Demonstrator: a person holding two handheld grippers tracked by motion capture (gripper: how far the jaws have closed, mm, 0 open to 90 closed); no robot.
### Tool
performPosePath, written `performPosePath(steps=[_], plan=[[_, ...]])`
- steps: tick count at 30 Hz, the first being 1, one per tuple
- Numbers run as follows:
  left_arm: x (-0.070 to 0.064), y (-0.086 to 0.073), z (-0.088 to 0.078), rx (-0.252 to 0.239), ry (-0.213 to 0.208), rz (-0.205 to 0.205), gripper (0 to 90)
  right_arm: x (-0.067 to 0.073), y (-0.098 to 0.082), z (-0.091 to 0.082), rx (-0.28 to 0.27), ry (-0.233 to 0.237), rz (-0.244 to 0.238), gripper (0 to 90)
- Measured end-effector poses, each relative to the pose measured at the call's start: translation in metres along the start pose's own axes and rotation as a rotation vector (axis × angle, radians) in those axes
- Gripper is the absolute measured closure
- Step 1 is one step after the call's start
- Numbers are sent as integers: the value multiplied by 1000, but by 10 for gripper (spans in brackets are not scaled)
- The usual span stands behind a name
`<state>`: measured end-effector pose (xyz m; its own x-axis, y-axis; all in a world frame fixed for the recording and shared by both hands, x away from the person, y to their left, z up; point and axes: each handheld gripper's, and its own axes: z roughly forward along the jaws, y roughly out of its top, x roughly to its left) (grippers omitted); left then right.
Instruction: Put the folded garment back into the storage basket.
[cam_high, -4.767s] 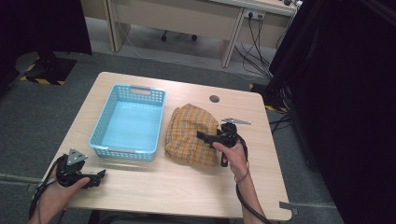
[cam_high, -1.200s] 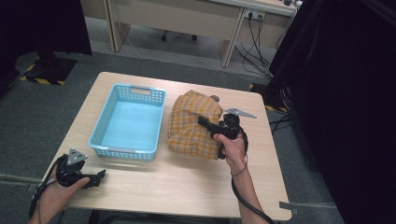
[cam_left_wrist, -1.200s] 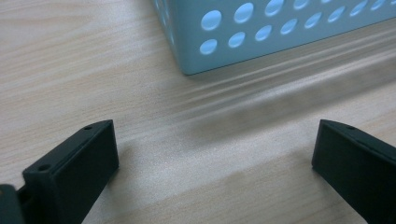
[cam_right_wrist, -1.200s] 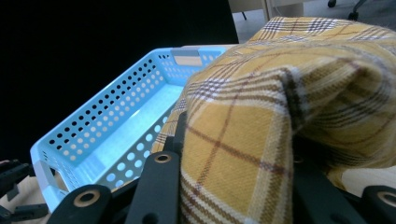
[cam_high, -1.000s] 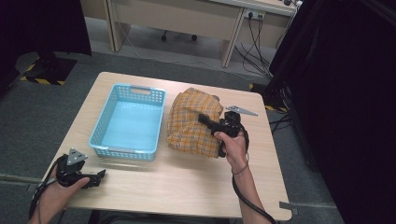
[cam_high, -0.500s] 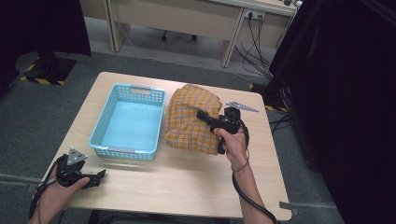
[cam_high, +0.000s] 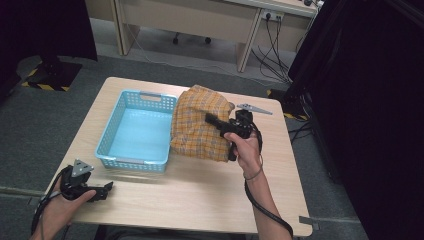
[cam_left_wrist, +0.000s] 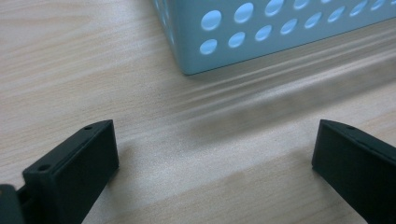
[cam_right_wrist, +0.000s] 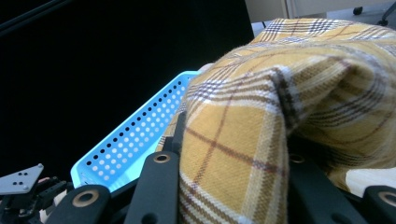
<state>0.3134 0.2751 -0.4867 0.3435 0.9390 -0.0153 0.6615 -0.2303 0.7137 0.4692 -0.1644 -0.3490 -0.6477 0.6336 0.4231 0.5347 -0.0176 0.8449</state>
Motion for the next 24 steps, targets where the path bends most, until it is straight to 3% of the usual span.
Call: performPosePath(steps=[11,24], plan=[[0,0,0,0,0,0,0,14,13,11,-6,11,-10,704],[0,0,0,0,0,0,0,18,22,11,-13,22,-7,707]])
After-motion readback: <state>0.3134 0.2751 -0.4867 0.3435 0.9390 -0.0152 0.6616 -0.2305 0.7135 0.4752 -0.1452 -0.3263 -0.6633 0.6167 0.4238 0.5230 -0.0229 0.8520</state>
